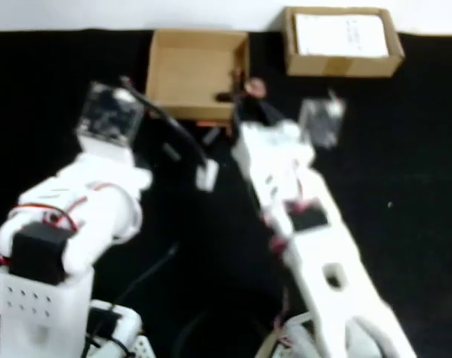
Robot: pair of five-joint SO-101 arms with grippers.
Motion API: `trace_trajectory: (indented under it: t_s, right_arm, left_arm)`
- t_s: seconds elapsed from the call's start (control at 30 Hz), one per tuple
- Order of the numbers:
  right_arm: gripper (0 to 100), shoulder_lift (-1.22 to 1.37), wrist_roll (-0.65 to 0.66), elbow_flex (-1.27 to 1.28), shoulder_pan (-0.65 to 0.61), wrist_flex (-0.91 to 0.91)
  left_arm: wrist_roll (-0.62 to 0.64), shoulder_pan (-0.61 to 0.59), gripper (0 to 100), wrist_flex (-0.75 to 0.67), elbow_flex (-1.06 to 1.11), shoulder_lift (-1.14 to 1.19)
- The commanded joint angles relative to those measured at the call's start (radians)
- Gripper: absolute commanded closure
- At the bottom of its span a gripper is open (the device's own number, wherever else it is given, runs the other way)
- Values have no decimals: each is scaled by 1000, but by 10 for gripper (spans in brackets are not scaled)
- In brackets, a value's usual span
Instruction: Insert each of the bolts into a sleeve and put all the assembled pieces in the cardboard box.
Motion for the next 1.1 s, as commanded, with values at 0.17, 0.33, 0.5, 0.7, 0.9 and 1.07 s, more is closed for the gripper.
trace_trajectory:
  t_s: [0.17, 0.33, 0.5, 0.7, 0.9, 1.07]
  right_arm:
    - [991, 699, 195, -691, -13, -44]
    - [991, 1010, 290, -955, -56, -41]
    - [991, 1256, 374, -1168, -58, -39]
    - [991, 1431, 423, -1349, -47, -39]
    - [981, 1486, 428, -1461, -45, 45]
    - [795, 1501, 423, -1501, -45, 81]
  left_arm:
    - [-5, -251, 990, -8, 96, -18]
    - [-72, -283, 990, -8, 108, -18]
    - [-91, -283, 991, -6, 110, -18]
    - [-89, -283, 991, -6, 111, -18]
    - [-89, -283, 991, -6, 111, -16]
    - [-89, -282, 991, -6, 113, -12]
